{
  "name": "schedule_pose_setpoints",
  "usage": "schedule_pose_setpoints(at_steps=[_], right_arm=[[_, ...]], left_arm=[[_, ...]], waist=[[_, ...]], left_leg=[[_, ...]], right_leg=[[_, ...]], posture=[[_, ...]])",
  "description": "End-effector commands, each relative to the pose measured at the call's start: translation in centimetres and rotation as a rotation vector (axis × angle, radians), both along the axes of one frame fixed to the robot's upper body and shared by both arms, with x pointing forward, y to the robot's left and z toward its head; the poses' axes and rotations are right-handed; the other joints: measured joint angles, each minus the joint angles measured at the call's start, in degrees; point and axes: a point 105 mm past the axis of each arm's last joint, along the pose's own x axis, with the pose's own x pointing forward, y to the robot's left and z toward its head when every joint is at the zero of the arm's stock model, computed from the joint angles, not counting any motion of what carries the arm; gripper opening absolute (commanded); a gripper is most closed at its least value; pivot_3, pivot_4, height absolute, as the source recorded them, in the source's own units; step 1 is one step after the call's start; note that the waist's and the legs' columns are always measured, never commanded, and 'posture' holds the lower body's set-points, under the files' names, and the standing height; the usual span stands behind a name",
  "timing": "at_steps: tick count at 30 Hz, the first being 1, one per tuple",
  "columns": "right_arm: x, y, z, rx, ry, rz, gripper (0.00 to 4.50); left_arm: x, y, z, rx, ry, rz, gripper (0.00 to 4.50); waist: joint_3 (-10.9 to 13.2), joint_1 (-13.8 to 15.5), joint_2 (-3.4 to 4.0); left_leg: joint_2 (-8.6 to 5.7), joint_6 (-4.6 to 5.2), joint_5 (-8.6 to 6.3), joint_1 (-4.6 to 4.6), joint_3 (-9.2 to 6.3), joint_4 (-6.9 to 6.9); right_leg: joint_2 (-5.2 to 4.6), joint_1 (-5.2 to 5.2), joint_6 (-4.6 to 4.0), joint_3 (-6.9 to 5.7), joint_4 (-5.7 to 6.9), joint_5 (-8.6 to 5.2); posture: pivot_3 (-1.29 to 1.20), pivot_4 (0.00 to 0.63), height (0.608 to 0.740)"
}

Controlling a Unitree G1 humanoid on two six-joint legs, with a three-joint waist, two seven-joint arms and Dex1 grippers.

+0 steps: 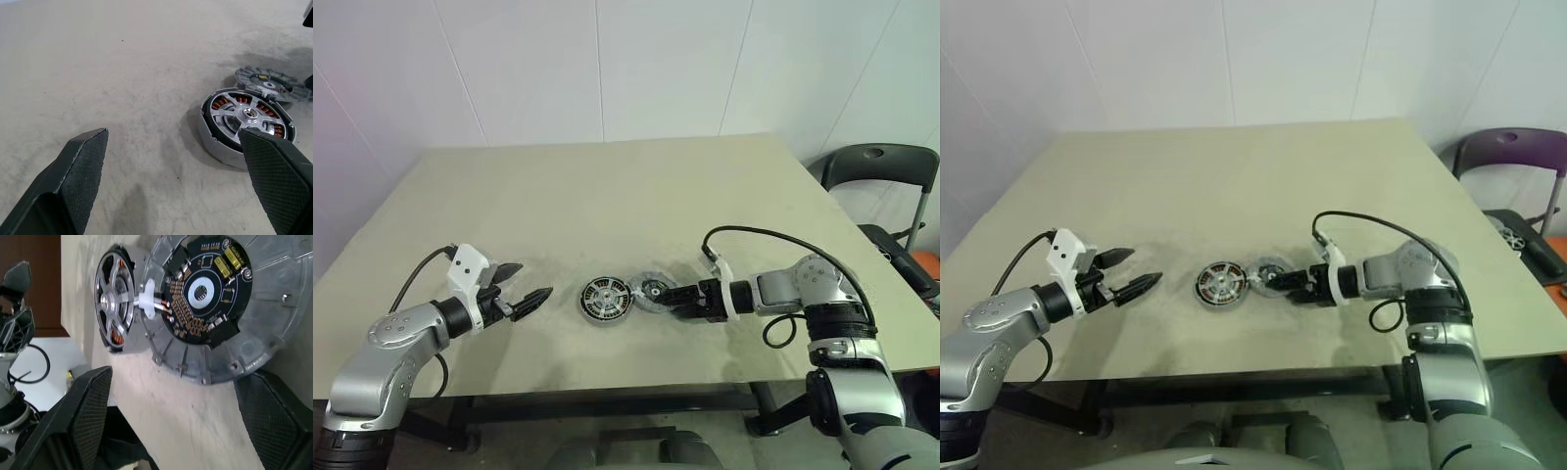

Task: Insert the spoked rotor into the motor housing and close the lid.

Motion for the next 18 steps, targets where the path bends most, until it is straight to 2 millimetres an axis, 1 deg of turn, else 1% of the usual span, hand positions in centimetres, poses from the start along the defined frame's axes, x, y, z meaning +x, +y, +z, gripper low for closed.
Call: schedule_pose_setpoints(at_steps=[1,3,6,8,11,14,18], right_arm=[[0.8,-0.2,0.2,0.013,-0.011,-0.068,4.02],[1.2,-0.4,0.0,0.018,-0.009,-0.109,4.02],[2.0,-0.9,-0.9,0.015,-0.01,-0.202,4.02],[2.6,-0.8,-1.0,0.045,-0.014,-0.257,4.02],[2.9,-0.4,-1.2,0.05,-0.028,-0.287,4.02],[3.4,0.2,-0.8,0.075,-0.054,-0.308,4.02],[3.9,1.1,0.5,0.138,-0.101,-0.312,4.02]], left_arm=[[0.4,-0.1,1.0,0.015,-0.045,-0.013,4.5],[0.5,-0.2,1.0,0.017,-0.047,-0.016,4.5],[0.7,-0.3,1.1,0.018,-0.05,-0.021,4.5],[0.8,-0.4,1.1,0.018,-0.052,-0.023,4.5],[1.0,-0.5,1.1,0.021,-0.055,-0.026,4.5],[1.0,-0.5,1.2,0.02,-0.057,-0.027,4.5],[0.8,-0.3,1.1,0.021,-0.057,-0.019,4.5]], waist=[[0.0,0.01,0.0],[0.0,0.01,0.01],[-0.01,0.04,0.01],[-0.01,-0.04,0.0],[-0.01,-0.17,0.01],[-0.01,-0.25,0.02],[0.01,-0.3,0.04]], left_leg=[[0.0,0.0,0.0,0.0,0.0,0.0],[0.0,0.0,0.0,0.01,0.01,0.01],[-0.01,0.0,0.0,0.02,0.01,0.01],[-0.01,0.0,0.0,0.09,0.01,0.01],[0.01,0.0,0.0,0.3,0.07,0.01],[0.05,0.0,0.0,0.57,0.14,0.0],[0.2,0.0,0.0,0.77,0.19,-0.01]], right_leg=[[0.0,0.0,0.0,0.0,0.0,0.0],[0.0,0.01,0.0,0.0,0.01,0.0],[0.0,0.03,0.0,0.0,0.0,0.0],[0.01,0.09,0.0,0.0,0.01,0.0],[0.03,0.26,-0.02,0.05,0.01,0.0],[0.08,0.51,-0.03,0.1,0.01,-0.02],[0.2,0.68,-0.05,0.12,0.0,-0.16]], posture=[[0.0,0.0,0.74],[0.0,0.0,0.74],[0.0,0.0,0.74],[0.0,0.0,0.74],[0.0,0.0,0.74],[0.0,0.0,0.74],[0.0,0.0,0.74]])
